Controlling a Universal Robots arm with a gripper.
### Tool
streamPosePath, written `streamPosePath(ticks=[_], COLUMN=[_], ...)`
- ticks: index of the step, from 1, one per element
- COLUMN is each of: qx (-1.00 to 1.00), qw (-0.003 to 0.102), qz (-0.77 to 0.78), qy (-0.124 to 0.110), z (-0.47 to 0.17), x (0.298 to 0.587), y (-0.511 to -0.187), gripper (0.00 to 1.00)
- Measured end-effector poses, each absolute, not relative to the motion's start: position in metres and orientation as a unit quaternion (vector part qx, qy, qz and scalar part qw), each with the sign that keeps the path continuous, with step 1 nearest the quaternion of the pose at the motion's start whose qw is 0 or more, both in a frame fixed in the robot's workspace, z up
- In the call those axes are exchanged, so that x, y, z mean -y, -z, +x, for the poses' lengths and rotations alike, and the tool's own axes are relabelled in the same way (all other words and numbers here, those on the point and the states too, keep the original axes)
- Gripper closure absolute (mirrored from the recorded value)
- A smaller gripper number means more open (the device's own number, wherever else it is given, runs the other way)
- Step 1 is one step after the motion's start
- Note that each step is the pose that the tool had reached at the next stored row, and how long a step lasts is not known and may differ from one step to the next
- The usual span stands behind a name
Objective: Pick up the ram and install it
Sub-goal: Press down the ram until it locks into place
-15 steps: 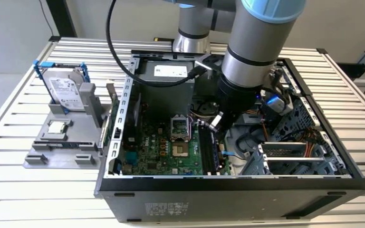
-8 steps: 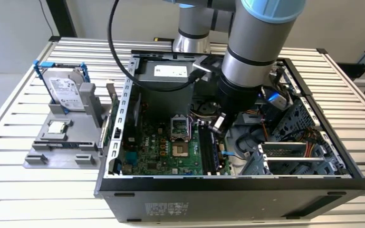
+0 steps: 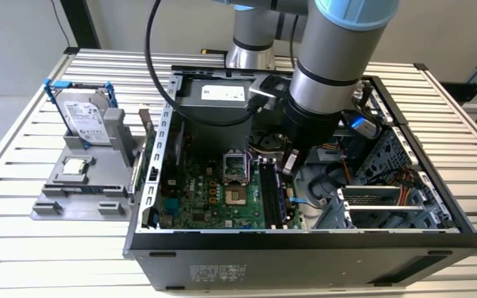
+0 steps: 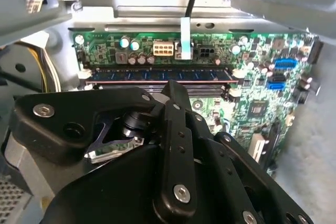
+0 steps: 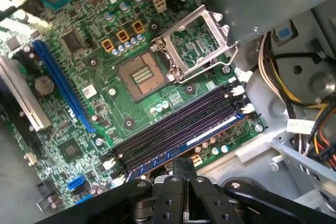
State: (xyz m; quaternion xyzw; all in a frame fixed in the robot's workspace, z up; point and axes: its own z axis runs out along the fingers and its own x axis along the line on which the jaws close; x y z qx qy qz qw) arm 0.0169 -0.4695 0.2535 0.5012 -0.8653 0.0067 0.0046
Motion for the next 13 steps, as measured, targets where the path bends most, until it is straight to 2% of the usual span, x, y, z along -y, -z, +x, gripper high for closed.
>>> streamPosePath(ticks=[13], qx=[0.818], qw=[0.004], qz=[0.575], qy=[-0.007], z=[0.0145], x=[0.4693], y=[-0.2522], gripper=[1.00])
